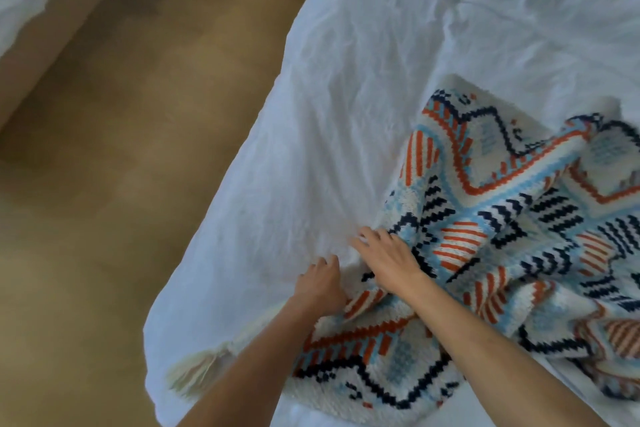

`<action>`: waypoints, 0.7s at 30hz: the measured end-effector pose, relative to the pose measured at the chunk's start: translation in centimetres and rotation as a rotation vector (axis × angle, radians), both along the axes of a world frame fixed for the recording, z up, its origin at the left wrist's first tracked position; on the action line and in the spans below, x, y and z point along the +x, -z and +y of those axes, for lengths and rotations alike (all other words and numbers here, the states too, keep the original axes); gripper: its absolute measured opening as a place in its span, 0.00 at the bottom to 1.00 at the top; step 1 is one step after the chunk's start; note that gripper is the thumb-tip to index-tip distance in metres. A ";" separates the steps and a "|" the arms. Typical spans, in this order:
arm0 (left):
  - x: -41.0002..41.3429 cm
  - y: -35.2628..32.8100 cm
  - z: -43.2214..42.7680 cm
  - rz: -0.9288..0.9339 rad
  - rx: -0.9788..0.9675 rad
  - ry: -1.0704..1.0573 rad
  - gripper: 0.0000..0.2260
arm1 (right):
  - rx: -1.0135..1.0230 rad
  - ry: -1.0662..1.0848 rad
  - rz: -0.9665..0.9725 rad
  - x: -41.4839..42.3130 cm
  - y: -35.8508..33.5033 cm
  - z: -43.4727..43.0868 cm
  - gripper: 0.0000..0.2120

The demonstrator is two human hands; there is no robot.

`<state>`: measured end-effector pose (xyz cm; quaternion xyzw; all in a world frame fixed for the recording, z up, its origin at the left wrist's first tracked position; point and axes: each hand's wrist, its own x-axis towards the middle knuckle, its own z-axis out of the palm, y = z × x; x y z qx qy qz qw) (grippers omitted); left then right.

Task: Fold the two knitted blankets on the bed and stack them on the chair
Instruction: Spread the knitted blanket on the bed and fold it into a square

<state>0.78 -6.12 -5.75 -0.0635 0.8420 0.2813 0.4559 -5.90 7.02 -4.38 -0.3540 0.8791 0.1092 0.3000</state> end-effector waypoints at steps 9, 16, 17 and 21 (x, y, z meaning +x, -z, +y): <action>-1.6 -0.8 0.4 0.126 -0.009 -0.210 0.08 | -0.097 -0.174 0.187 -2.6 -1.5 -0.7 0.15; -2.5 -0.9 -7.2 0.380 -0.418 -0.656 0.06 | -0.542 -0.096 0.198 -5.8 -0.9 -5.1 0.15; -2.7 -0.7 -7.6 0.341 -0.442 -0.649 0.06 | -0.486 -0.042 0.161 -6.6 -0.6 -5.4 0.19; -4.0 -0.2 -7.2 0.253 -0.332 -0.517 0.06 | -0.315 0.106 0.191 -10.8 0.3 -4.1 0.24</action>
